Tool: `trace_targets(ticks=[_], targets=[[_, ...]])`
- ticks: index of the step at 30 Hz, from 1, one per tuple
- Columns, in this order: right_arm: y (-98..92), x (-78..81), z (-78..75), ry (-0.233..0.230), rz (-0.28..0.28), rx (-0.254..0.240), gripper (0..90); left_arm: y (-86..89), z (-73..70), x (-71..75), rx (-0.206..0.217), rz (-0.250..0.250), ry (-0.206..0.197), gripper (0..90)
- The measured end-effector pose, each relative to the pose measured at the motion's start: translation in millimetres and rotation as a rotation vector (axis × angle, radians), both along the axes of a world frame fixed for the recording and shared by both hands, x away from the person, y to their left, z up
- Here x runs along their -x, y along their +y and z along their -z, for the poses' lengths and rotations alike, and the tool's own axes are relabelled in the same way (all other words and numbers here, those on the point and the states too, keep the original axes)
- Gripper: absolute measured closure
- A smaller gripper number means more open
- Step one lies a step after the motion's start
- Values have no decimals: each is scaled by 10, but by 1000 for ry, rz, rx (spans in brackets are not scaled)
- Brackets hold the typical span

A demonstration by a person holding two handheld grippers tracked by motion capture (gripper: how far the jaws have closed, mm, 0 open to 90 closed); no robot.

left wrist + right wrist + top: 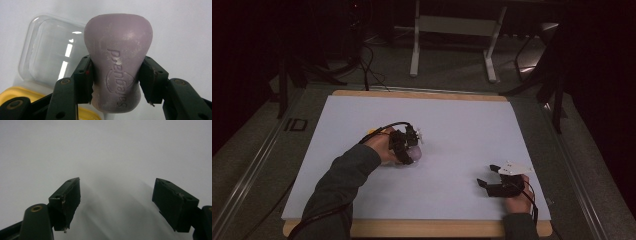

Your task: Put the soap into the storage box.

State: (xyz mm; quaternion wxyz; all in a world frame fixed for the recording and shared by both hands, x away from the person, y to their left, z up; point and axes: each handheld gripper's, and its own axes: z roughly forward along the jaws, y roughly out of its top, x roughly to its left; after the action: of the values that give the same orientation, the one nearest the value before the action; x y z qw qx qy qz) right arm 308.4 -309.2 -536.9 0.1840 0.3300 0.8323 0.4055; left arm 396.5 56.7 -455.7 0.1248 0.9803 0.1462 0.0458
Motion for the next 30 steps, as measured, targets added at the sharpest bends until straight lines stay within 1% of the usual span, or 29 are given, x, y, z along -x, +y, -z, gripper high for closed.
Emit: trace_targets(ticks=[9,14,17,26,30], targets=[[-1,0,0,0,0,0,223,55,-36,-23,2,-16,-3,499],[-1,0,0,0,1,0,223,64,-32,-24,6,-26,-2,499],[0,0,0,0,0,0,223,70,-28,-35,8,-23,-3,499],[0,0,0,-1,0,0,223,101,-36,-43,4,-32,-4,499],[1,0,0,-1,0,1,223,135,-33,-47,4,-46,-2,499]])
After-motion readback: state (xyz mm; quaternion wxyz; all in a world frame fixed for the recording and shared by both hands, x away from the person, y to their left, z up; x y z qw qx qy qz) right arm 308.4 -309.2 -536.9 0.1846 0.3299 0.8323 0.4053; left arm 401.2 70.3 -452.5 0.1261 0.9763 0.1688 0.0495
